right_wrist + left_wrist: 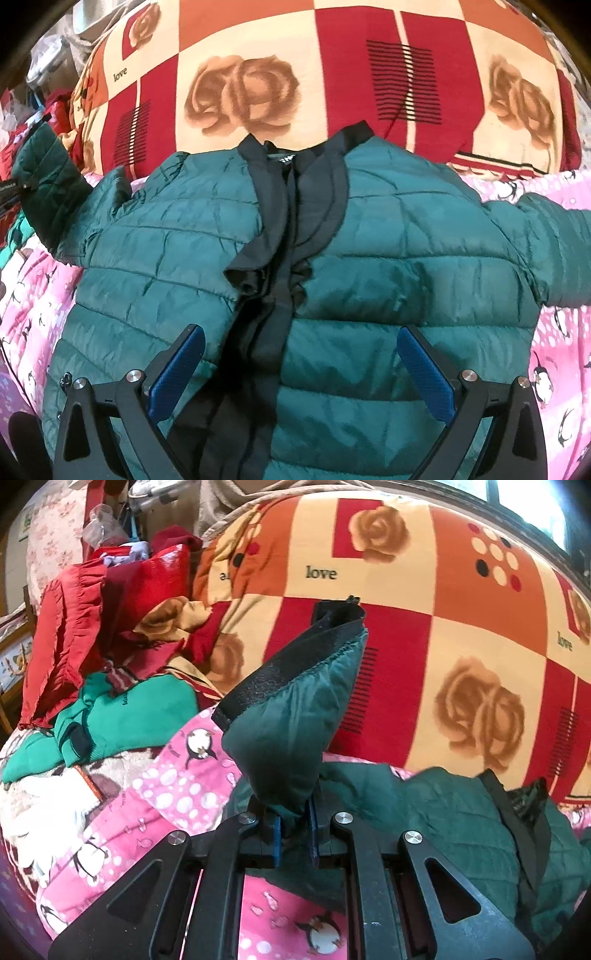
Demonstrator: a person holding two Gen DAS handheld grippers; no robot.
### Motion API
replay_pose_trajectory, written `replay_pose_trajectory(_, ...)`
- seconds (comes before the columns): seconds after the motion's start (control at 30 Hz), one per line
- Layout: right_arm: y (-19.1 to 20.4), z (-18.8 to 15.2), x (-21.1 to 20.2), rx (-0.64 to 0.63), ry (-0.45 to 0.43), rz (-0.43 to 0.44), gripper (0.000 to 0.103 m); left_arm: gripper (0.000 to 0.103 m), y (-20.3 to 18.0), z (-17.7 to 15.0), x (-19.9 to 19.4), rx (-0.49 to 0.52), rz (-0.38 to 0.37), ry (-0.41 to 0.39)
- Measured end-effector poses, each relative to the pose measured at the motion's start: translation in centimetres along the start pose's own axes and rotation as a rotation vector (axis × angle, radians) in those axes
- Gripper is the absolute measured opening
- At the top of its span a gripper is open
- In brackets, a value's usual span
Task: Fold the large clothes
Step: 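Carry the held sleeve across the jacket body toward the other sleeve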
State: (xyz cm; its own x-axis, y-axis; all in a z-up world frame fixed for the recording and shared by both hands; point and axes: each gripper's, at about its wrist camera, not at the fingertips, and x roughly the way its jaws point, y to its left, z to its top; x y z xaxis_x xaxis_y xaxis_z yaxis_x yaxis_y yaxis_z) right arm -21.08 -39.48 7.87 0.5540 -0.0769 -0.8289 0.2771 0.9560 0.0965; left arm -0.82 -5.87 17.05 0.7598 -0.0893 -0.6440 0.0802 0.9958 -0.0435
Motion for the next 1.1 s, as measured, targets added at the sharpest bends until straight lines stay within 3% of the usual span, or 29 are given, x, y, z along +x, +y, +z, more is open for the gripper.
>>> replay_pose_trajectory(0.37,-3.0,-0.8,-0.5,0.038,0.004,-0.037,0.103,0.010,-5.6,-2.2,-1.9,0.089,-0.066,0.027)
replay_pose_trajectory(0.73,-5.5,-1.5,-1.0,0.085,0.005,-0.046,0.103,0.010,-11.3,-4.8,-3.2,0.179,-0.086,0.047)
replay_pose_trajectory(1.1,-7.5,-2.2,-1.6,0.128,-0.005,-0.044,0.103,0.010,-16.4,-6.1,-5.6,0.254,-0.172,0.049)
